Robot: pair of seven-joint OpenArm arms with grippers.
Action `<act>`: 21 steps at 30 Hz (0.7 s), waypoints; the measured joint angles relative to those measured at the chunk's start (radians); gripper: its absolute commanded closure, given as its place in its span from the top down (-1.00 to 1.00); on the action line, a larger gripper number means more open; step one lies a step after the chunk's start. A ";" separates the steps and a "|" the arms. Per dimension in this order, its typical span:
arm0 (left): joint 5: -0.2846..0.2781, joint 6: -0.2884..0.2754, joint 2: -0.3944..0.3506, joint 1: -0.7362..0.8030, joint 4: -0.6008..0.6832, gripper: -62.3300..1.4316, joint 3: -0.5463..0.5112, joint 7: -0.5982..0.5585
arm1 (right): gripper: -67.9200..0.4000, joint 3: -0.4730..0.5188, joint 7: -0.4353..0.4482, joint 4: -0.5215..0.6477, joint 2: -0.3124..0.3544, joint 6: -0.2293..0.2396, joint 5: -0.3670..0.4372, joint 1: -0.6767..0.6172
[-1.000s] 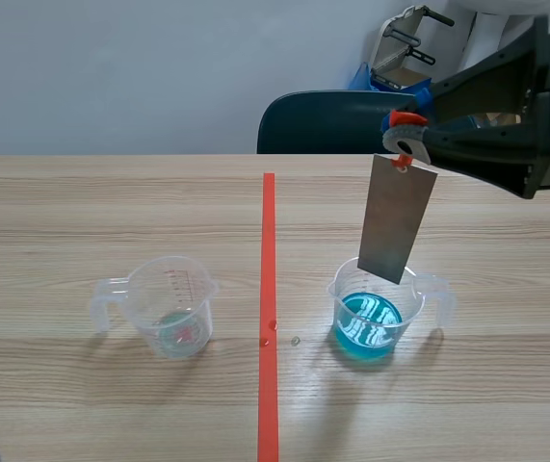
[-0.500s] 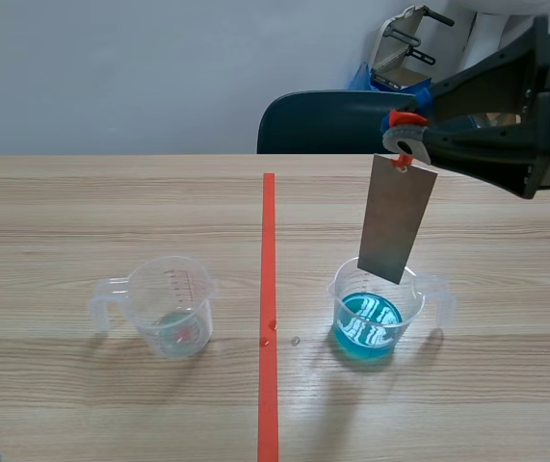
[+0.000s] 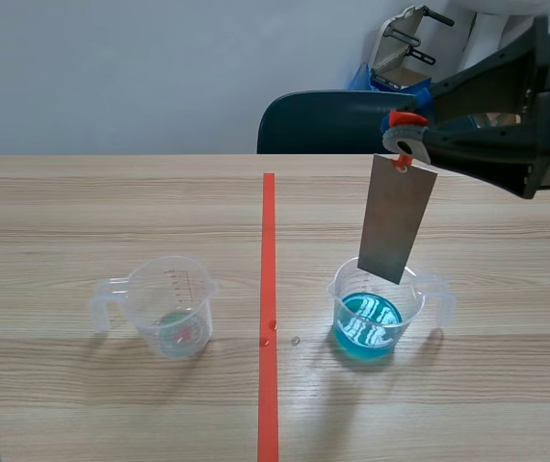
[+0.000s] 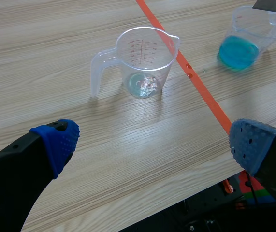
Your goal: Do the redox reaction experiment
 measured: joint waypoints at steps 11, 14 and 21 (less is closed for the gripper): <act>0.000 -0.006 0.000 -0.191 0.000 1.00 0.009 0.015 | -0.97 0.000 0.004 0.000 0.000 0.000 0.000 0.000; 0.000 -0.044 0.000 -0.293 0.000 1.00 0.030 0.084 | -0.97 0.000 0.005 0.000 0.000 0.000 0.000 0.000; 0.000 -0.054 0.000 -0.566 -0.066 1.00 0.190 0.157 | -0.97 0.000 0.005 0.000 0.000 0.000 0.000 0.000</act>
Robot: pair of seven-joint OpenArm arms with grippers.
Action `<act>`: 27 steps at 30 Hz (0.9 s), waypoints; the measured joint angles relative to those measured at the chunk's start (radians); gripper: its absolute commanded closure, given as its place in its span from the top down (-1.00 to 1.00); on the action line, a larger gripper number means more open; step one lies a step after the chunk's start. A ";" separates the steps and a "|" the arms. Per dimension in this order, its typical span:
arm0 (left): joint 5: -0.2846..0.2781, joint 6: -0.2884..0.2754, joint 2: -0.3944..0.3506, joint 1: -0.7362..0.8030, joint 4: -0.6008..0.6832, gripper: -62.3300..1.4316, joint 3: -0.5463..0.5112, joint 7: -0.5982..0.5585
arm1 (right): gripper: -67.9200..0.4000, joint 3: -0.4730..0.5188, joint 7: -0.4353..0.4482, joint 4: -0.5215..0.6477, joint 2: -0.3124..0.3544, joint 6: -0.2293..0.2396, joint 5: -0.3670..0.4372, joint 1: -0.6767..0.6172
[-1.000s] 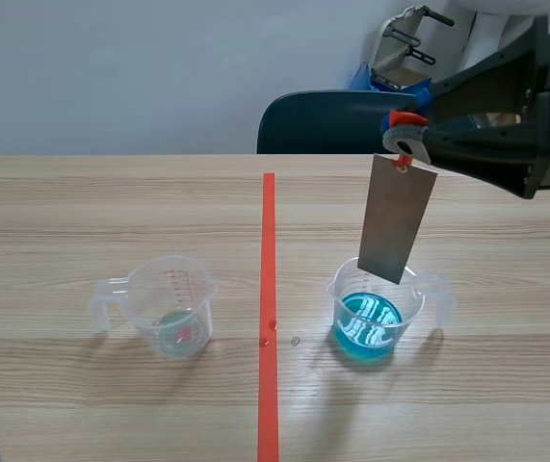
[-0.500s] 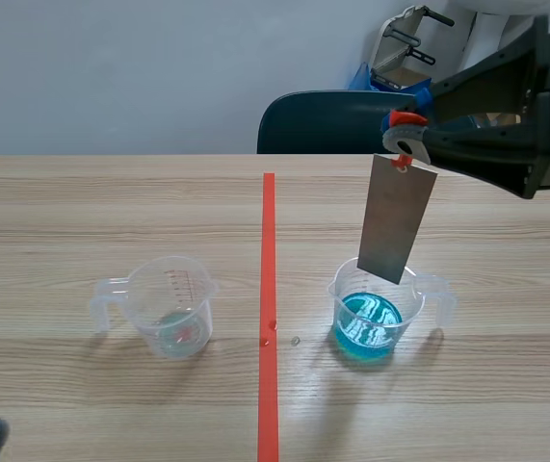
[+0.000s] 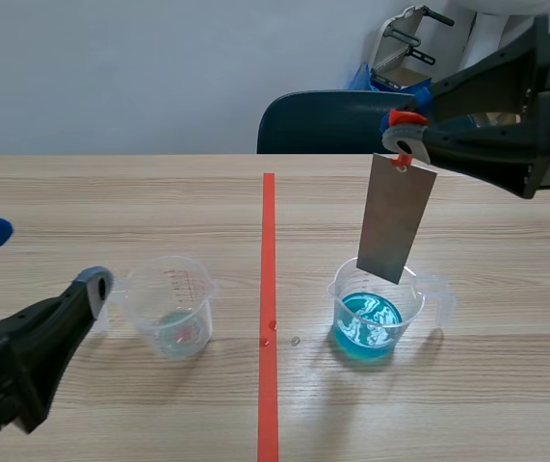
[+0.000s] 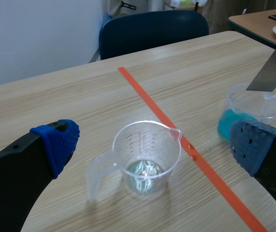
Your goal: Do the redox reaction experiment
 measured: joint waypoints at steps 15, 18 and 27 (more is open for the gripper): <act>0.003 -0.034 0.021 -0.504 -0.360 -0.29 0.435 0.050 | -0.97 0.000 0.000 0.000 0.000 0.000 0.000 0.000; 0.003 -0.033 0.055 -0.580 -0.409 -0.53 0.495 0.049 | -0.97 0.000 0.000 0.000 0.000 0.000 0.000 0.000; 0.056 -0.034 0.177 -0.761 -0.549 -0.88 0.670 0.049 | -0.97 0.000 0.000 0.000 0.000 0.000 0.000 0.000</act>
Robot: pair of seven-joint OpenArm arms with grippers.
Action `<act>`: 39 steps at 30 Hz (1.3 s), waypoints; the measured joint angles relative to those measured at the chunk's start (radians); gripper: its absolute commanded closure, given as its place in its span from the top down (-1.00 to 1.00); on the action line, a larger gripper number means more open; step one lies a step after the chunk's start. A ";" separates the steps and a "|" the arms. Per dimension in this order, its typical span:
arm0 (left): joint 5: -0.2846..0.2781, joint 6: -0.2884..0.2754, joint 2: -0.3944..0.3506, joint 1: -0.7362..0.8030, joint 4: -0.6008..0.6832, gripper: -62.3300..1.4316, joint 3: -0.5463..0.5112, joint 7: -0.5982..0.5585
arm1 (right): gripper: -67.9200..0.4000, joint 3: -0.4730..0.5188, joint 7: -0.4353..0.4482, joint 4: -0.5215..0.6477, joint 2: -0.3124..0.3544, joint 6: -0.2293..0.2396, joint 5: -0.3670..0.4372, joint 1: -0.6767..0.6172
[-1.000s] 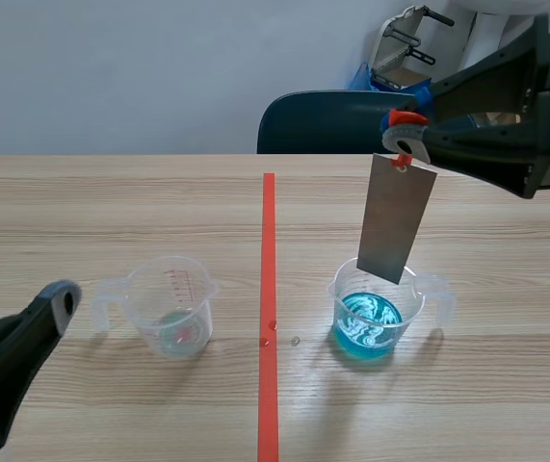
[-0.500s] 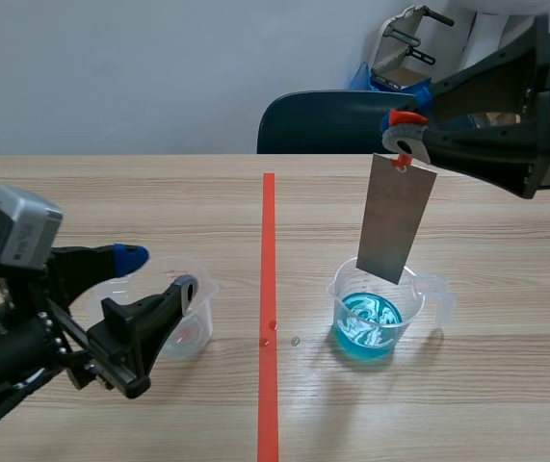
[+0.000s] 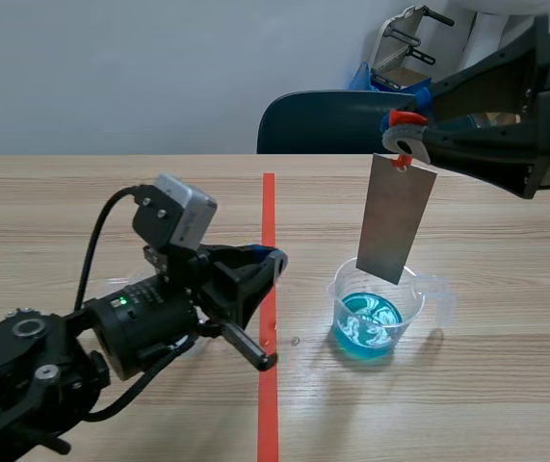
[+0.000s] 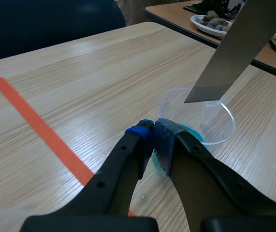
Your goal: Do the redox reaction experiment
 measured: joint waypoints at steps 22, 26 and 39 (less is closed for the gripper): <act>0.054 0.053 0.148 -0.149 -0.225 -0.88 0.105 -0.024 | -0.97 0.000 0.000 0.000 0.000 0.000 0.000 0.000; 0.073 0.052 0.161 -0.154 -0.227 -0.88 0.117 -0.026 | -0.97 0.000 0.000 0.000 0.000 0.000 0.000 0.000; 0.073 0.053 0.167 -0.154 -0.227 -0.88 0.117 -0.026 | -0.97 0.000 0.000 0.000 0.000 0.000 0.000 0.000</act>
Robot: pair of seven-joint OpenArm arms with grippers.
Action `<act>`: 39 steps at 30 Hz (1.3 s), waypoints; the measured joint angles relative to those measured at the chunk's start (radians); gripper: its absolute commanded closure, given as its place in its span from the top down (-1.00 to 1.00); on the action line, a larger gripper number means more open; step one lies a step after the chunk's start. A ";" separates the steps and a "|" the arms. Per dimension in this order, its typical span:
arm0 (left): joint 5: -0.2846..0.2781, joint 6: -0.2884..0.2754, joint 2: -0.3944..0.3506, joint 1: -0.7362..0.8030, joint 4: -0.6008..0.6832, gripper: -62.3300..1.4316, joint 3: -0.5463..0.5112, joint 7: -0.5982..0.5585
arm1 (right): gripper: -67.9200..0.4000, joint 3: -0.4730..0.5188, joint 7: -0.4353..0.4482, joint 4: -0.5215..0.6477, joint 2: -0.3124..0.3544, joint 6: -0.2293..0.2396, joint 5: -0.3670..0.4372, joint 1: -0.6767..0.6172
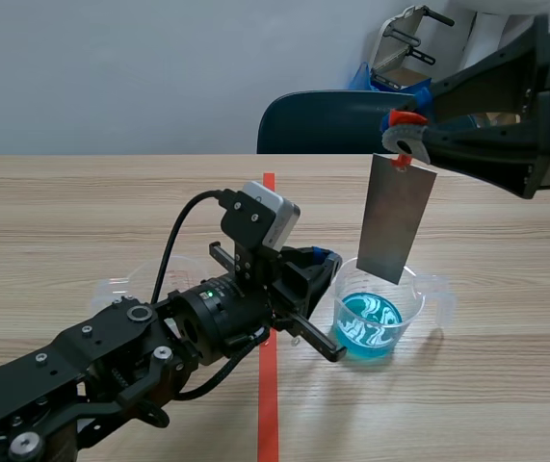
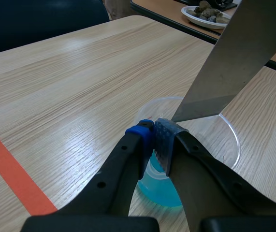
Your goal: Do the redox reaction experiment
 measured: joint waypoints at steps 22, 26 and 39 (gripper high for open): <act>-0.008 0.012 -0.268 0.246 0.260 -0.85 0.000 -0.100 | -0.97 0.000 0.000 0.000 0.000 0.000 0.000 0.000; 0.000 0.013 -0.335 0.336 0.327 -0.55 0.000 -0.147 | -0.97 0.000 0.000 0.000 0.000 0.000 0.000 0.000; -0.002 0.090 -0.382 0.435 0.387 1.00 -0.001 -0.185 | -0.97 0.000 0.000 0.000 0.000 0.000 0.000 0.000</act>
